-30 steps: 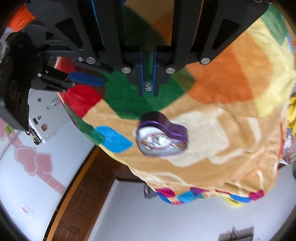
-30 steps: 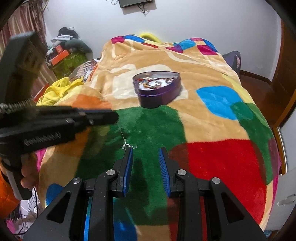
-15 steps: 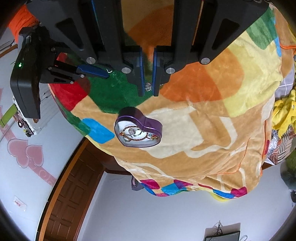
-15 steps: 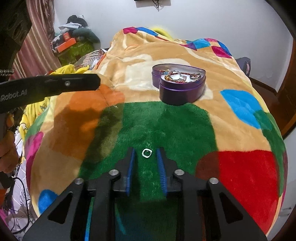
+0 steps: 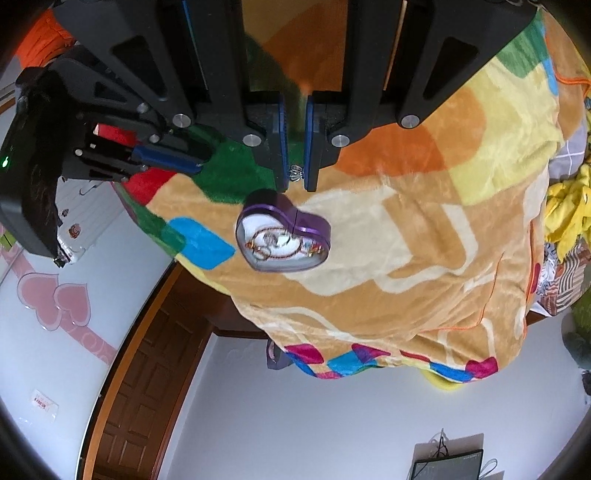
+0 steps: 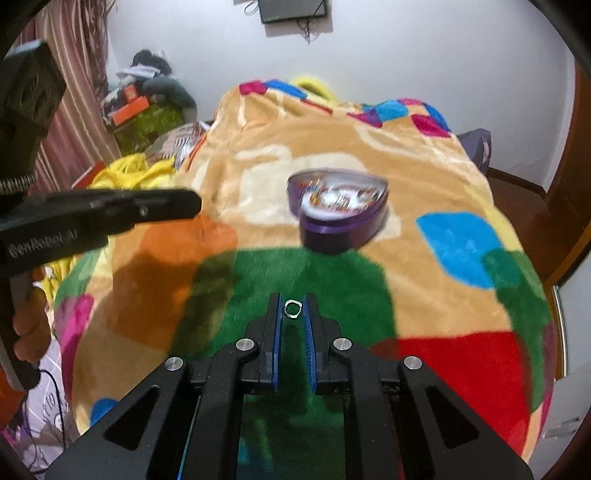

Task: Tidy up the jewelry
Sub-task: 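Grasp a small silver earring with the left gripper while the right gripper grasps a small ring, then carry both pieces into the heart tin and open both grippers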

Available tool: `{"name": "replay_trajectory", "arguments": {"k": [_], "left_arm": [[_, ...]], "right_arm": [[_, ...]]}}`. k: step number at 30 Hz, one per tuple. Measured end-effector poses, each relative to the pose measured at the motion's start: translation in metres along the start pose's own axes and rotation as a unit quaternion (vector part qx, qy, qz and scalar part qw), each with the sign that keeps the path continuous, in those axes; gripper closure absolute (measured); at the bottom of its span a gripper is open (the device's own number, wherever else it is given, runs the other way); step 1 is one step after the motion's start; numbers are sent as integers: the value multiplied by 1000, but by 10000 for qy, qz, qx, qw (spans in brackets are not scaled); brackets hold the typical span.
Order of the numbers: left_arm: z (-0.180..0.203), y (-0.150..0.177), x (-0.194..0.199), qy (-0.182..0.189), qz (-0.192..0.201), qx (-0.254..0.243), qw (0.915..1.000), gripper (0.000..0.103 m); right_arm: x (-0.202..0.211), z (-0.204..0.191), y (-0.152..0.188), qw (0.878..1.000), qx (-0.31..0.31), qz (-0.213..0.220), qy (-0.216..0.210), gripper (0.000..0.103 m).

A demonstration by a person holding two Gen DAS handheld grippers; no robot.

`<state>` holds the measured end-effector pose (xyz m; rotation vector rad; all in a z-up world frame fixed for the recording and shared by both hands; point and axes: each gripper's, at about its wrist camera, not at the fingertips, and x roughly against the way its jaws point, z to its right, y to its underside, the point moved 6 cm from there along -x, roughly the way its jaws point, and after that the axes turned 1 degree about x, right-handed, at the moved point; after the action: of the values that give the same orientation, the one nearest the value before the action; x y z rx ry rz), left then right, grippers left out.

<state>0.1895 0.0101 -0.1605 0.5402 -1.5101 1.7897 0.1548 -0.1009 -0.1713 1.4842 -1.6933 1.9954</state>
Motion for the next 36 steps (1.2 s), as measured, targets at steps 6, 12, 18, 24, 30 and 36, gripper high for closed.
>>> {"name": "replay_trajectory", "arguments": {"k": [6,12,18,24,30,36], "left_arm": [[5,-20,1,66,172,-51,9998,97],[11,-42,0,52,353,-173,9992,97],[9,-58,-7,81,429,-184,9989,97],[6,-72,-20,117,442,-161,9988,97],[5,-82,-37,182,379,-124,9990,97],[4,-80,-68,184,80,-168,9997,97]], "right_arm": [[6,12,-25,9996,-94,251,74,93],[8,16,-45,9989,-72,442,135,93],[11,19,-65,9979,-57,618,175,93],[7,23,-79,9972,-47,712,239,93],[-7,31,-84,9978,-111,612,220,93],[-33,40,-78,9992,-169,310,168,93]]}}
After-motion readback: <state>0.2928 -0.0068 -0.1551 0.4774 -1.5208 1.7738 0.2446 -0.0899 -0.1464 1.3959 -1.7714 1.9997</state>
